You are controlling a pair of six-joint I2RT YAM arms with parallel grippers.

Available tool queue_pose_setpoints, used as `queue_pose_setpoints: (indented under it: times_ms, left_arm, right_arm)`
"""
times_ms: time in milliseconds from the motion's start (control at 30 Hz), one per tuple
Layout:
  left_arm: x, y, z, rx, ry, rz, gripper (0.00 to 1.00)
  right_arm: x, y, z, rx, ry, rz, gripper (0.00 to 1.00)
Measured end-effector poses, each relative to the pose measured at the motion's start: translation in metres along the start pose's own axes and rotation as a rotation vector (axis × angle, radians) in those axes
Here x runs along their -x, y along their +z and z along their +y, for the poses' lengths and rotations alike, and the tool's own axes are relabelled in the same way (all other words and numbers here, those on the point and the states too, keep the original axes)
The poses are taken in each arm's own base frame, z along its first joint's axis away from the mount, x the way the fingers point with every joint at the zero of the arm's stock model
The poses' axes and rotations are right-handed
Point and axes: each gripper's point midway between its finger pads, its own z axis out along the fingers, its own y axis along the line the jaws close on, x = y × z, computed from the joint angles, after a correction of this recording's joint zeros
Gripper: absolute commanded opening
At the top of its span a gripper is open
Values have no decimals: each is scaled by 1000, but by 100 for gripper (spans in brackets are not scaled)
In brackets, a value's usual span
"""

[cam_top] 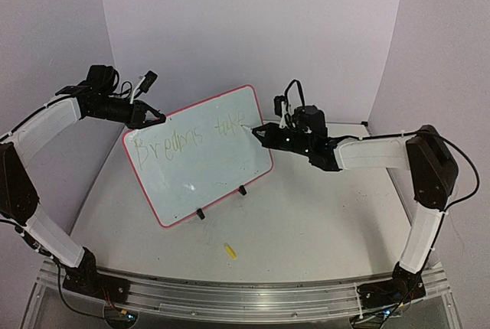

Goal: Write a sentence on the whiteboard

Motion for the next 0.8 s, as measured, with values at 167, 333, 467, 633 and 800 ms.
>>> queue_pose_setpoints:
  times_ms: [167, 333, 467, 633, 800]
  left_arm:
    - [0, 0, 0, 2, -3, 0, 0]
    - [0, 0, 1, 3, -5, 1, 0]
    - [0, 0, 1, 4, -6, 1, 0]
    - [0, 0, 1, 4, -6, 1, 0]
    - [0, 0, 1, 4, -5, 0, 0]
  right_arm:
    - [2, 0, -5, -29, 1, -12, 0]
    - [4, -1, -9, -51, 1, -24, 0]
    - [5, -1, -11, -65, 1, -32, 0]
    - [7, -1, -13, -78, 1, -38, 0]
    - [8, -3, -14, -88, 0, -40, 0]
